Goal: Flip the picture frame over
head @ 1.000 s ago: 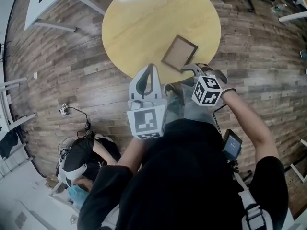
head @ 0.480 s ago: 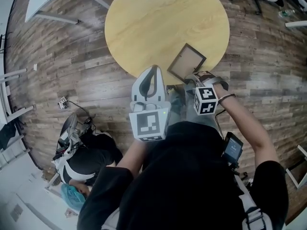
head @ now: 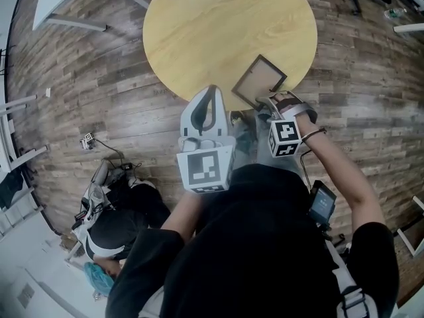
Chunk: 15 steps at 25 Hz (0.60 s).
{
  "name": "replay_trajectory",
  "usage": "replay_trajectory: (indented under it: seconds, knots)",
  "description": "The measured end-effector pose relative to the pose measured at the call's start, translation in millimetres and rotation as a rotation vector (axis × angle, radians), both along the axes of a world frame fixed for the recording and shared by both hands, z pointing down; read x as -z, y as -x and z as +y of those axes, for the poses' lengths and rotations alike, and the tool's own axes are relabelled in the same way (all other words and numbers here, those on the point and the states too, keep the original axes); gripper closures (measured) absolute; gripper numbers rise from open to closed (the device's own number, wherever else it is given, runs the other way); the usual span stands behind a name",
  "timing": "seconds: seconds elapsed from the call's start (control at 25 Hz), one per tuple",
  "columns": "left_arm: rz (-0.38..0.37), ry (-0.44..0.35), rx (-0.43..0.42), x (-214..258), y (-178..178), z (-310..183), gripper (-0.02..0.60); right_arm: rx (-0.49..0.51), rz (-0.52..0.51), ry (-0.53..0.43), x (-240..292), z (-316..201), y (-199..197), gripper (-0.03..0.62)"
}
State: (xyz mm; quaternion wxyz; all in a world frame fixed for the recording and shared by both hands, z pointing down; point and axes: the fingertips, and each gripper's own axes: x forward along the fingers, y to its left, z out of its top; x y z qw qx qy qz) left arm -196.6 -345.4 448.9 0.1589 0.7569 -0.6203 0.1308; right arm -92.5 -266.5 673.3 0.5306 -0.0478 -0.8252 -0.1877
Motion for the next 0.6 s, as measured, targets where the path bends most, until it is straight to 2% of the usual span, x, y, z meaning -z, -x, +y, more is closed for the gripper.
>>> replay_trajectory:
  seconds: [0.24, 0.48, 0.6]
  knots:
    - [-0.004, 0.011, -0.016, -6, -2, 5, 0.558, 0.068, 0.003, -0.189, -13, -3, 6, 0.350]
    - [-0.006, 0.011, -0.025, -8, -4, 1, 0.558, 0.112, -0.040, -0.406, -17, -10, 5, 0.353]
    - [-0.005, 0.012, -0.029, -10, -3, 1, 0.558, 0.162, -0.056, -0.477, -14, -7, 6, 0.404]
